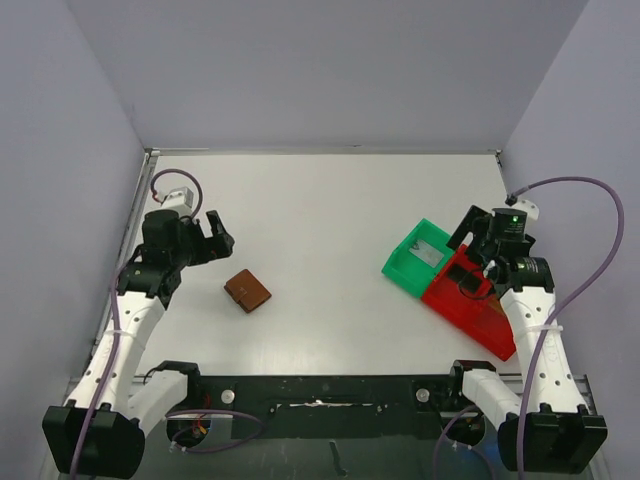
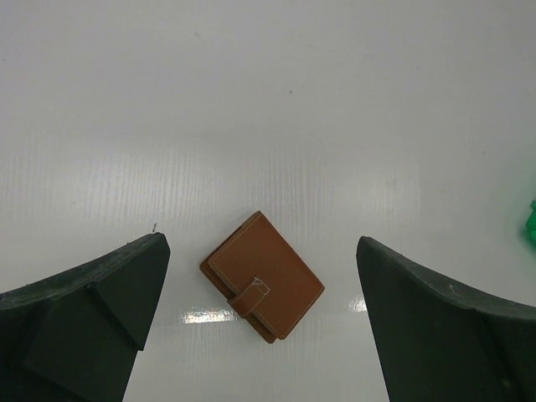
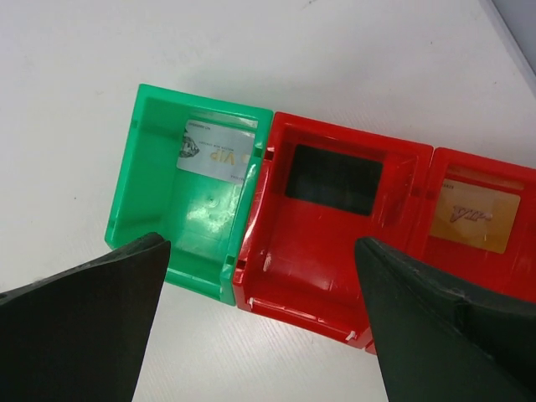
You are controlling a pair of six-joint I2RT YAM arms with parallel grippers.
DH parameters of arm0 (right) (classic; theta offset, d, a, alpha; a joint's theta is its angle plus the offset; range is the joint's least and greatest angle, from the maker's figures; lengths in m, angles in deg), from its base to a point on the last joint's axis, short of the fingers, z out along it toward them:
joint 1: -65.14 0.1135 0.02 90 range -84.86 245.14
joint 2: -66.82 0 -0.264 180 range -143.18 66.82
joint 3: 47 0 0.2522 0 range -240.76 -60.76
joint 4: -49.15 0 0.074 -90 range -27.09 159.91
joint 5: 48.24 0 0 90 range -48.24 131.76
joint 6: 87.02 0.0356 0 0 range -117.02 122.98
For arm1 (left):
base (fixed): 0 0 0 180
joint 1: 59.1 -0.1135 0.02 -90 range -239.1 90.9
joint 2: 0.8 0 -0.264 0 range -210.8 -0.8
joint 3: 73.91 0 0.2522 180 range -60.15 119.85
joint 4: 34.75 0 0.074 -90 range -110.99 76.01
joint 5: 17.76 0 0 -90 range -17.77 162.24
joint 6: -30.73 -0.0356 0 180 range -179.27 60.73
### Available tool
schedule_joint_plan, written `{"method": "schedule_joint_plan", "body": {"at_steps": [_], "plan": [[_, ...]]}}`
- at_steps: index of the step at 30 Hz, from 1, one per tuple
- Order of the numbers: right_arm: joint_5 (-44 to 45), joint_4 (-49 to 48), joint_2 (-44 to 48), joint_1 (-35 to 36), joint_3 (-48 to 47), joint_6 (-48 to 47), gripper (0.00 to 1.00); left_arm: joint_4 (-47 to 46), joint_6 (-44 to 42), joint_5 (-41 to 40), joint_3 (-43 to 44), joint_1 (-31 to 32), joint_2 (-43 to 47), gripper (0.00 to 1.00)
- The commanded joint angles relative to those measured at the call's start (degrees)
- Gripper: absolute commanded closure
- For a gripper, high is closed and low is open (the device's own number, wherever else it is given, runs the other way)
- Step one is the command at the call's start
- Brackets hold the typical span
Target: Take the credit cards out of the card holder
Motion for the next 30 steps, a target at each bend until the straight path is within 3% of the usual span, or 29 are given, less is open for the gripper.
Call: {"method": "schedule_joint_plan", "body": {"at_steps": [1, 7, 19, 30], "plan": [[-0.40, -0.88, -1.57, -0.86, 1.37, 3.28, 0.04, -5.42, -0.10, 5.58, -3.47, -0.66, 1.70, 0.05], [-1.40, -3.83, -3.88, -1.10, 4.86, 5.71, 0.16, -7.90, -0.60, 4.02, -9.23, -0.82, 6.33, 0.05], [-4.39, -10.46, -11.64, -0.65, 5.34, 7.67, 0.33, -7.83, 1.52, 0.47, -10.68, -0.66, 10.37, 0.13], [3.51, -9.92, -21.53, 2.38, 2.06, 7.75, 0.36, -7.76, 1.57, -1.86, -10.56, -0.39, 10.34, 0.17]]}}
